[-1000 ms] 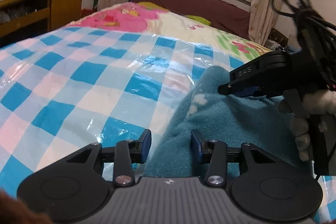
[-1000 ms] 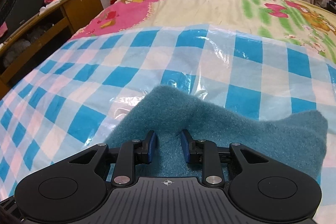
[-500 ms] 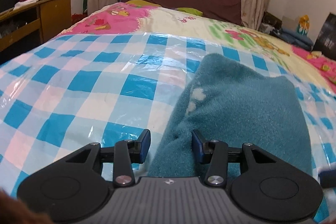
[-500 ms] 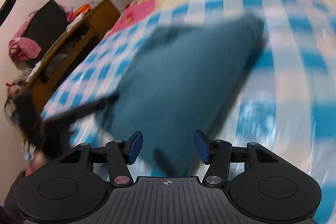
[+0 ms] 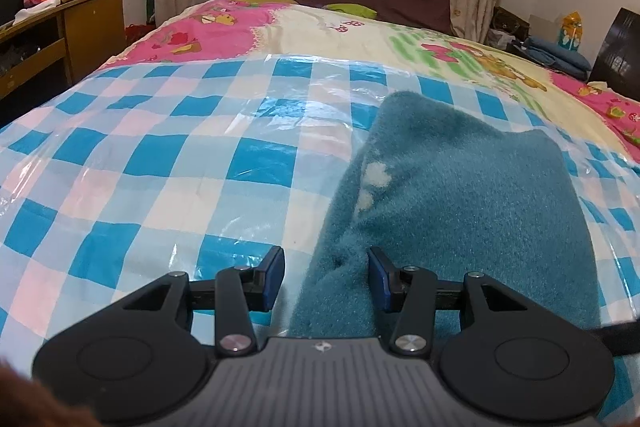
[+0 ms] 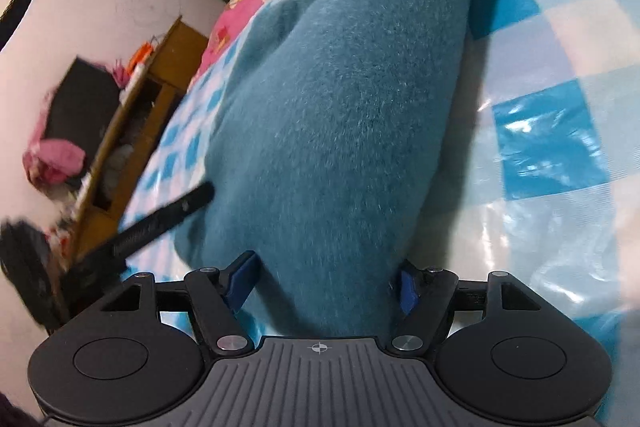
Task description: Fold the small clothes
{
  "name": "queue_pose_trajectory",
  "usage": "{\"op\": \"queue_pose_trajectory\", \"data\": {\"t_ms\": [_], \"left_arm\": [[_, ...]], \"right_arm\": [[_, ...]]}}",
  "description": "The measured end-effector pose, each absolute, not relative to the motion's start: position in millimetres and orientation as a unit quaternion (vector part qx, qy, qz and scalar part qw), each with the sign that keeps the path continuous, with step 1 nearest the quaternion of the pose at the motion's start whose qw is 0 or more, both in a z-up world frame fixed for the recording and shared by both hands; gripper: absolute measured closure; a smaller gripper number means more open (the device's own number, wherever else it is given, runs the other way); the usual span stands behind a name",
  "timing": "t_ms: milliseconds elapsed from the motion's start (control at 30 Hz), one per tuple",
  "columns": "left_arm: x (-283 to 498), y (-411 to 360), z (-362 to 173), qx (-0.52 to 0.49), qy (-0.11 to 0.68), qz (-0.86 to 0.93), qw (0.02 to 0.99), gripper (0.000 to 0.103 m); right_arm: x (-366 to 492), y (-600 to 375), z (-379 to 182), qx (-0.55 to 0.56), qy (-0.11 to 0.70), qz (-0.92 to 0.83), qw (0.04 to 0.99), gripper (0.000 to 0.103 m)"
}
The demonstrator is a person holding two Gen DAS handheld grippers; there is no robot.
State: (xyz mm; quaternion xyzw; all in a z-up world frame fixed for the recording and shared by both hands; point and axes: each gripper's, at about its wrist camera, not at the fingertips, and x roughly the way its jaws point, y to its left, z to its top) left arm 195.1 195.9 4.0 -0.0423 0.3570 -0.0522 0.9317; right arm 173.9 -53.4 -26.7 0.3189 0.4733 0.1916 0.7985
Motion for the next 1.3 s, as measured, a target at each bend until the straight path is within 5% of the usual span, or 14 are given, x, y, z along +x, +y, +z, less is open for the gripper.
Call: {"op": "queue_pose_trajectory", "data": {"t_ms": [133, 233, 733, 1300], "left_arm": [[195, 193, 4, -0.042, 0.364, -0.050, 0.929, 0.052], [189, 186, 1, -0.049, 0.378, -0.061, 0.923, 0.052], [84, 100, -8, -0.103, 0.448, -0.155, 0.875, 0.054], [131, 54, 48, -0.025, 0.351, -0.155, 0.923, 0.056]], "right_arm": [[178, -61, -30, 0.352, 0.482, 0.188, 0.780, 0.064], [174, -78, -21, 0.356, 0.480, 0.201, 0.776, 0.069], [85, -167, 0, 0.288, 0.528, 0.153, 0.784, 0.068], [58, -185, 23, 0.221, 0.482, 0.094, 0.843, 0.057]]}}
